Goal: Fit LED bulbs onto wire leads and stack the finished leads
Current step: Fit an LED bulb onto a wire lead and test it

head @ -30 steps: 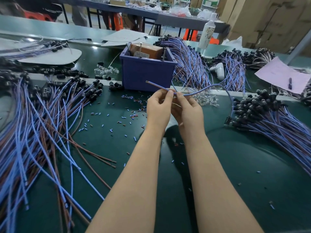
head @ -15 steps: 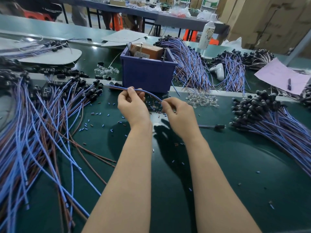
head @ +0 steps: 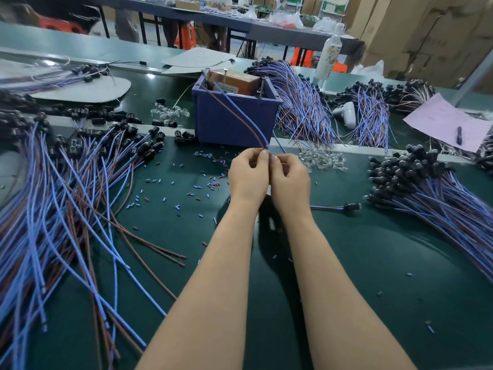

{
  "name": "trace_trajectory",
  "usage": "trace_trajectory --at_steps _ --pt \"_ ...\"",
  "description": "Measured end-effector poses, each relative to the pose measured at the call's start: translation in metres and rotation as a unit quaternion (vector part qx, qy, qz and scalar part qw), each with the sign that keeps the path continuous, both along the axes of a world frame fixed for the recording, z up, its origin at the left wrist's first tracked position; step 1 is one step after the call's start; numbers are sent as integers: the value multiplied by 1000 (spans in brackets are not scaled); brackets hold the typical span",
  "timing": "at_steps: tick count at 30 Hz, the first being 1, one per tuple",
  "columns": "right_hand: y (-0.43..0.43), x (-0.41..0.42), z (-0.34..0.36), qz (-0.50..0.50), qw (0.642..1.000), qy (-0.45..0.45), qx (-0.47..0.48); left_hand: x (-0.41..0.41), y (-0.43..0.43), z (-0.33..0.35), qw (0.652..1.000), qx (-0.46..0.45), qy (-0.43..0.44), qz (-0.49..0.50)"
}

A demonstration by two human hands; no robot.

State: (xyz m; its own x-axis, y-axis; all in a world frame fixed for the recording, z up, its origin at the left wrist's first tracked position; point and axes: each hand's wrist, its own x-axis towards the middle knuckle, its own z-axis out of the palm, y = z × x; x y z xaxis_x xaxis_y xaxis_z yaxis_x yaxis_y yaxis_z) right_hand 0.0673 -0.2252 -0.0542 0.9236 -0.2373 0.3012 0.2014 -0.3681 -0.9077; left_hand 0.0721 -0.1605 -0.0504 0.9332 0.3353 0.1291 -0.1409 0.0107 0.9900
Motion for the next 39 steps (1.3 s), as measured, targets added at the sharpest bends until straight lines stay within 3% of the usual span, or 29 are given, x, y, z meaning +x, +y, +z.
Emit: trace_trajectory --at_steps 4,6,16,39 --pt "-1 3 2 -50 990 -2 128 0 2 0 997 -32 -13 72" --pt "-4 3 2 -68 988 -4 139 2 3 -3 995 -42 -10 91" --pt "1 -7 3 -14 1000 -1 -14 3 4 -6 999 12 9 37" --pt "0 -8 2 -10 999 1 -31 -7 -1 -1 994 77 5 74"
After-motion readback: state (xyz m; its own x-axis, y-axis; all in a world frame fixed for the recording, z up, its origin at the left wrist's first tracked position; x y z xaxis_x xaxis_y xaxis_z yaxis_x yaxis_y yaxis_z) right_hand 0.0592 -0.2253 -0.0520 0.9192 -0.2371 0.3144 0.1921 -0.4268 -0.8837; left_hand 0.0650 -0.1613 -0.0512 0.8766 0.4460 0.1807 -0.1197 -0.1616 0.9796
